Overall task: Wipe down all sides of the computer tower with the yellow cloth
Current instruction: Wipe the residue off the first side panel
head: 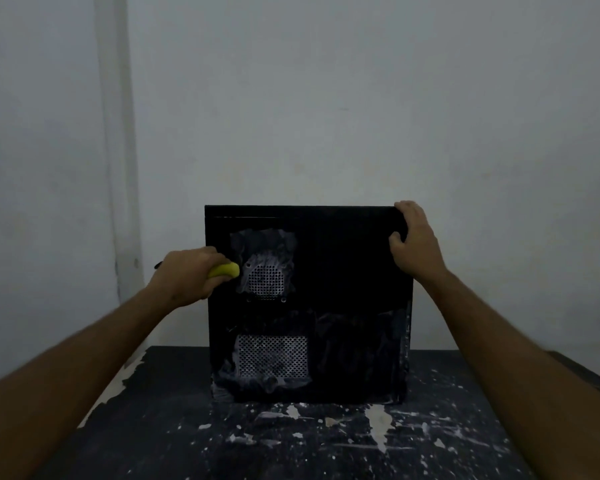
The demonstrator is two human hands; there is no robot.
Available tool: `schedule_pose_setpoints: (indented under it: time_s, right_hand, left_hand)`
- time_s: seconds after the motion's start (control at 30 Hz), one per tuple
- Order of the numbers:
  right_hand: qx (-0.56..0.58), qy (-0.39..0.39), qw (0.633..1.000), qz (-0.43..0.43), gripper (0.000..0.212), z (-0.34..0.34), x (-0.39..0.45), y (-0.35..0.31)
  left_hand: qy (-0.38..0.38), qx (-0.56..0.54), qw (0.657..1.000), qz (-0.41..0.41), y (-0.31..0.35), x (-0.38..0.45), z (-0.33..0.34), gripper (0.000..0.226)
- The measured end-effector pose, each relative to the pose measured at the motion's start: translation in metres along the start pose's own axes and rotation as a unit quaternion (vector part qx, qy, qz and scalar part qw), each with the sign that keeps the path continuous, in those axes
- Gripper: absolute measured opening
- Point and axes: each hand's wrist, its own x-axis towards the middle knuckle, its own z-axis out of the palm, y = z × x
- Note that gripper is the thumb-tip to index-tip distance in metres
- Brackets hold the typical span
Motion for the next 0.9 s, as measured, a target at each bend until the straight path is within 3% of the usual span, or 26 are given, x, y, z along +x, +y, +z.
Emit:
schedule_pose_setpoints:
  time_s: [0.07,0.2,0.33,0.47,0.57,0.7,0.8,0.83,0.9]
  right_hand:
    - [-0.028,-0.011,0.999,-0.011,0.056,-0.003,0.002,0.0]
    - [-0.065,-0.041,0.997,-0.011,0.06,-0.003,0.002,-0.001]
    - [-0.105,-0.064,0.992,-0.005,0.07,0.0,0.0,0.001]
    - [-0.115,-0.062,0.991,0.011,0.072,0.003,0.0,-0.002]
    - [-0.118,-0.064,0.991,0.02,0.076,0.005,-0.001,-0.002]
    - [-0.118,-0.054,0.991,0.024,0.076,0.009,-0.003,-0.004]
    - [-0.123,-0.05,0.991,0.024,0.076,0.009,-0.003,-0.004]
    - [-0.123,-0.05,0.991,0.022,0.076,0.009,-0.003,-0.004]
    - [-0.125,-0.05,0.991,0.017,0.076,0.01,-0.002,-0.004]
  left_hand:
    - [-0.041,0.031,0.998,0.025,0.003,0.002,-0.001,0.04]
    - [0.008,0.007,1.0,-0.026,-0.006,0.002,-0.008,0.043]
    - [-0.11,0.072,0.99,0.055,0.012,-0.006,0.0,0.039]
    - [0.013,0.008,1.0,-0.021,0.002,-0.014,0.01,0.044]
    - [-0.052,0.017,0.997,0.046,0.014,-0.016,0.015,0.049]
    - [0.035,-0.037,0.999,-0.019,0.014,-0.015,0.014,0.047]
    - [-0.073,0.009,0.996,0.051,0.032,-0.012,0.018,0.042]
    - [-0.069,0.027,0.995,0.065,0.035,-0.013,0.019,0.043]
    - [0.012,-0.005,0.999,0.033,0.033,-0.014,0.024,0.05]
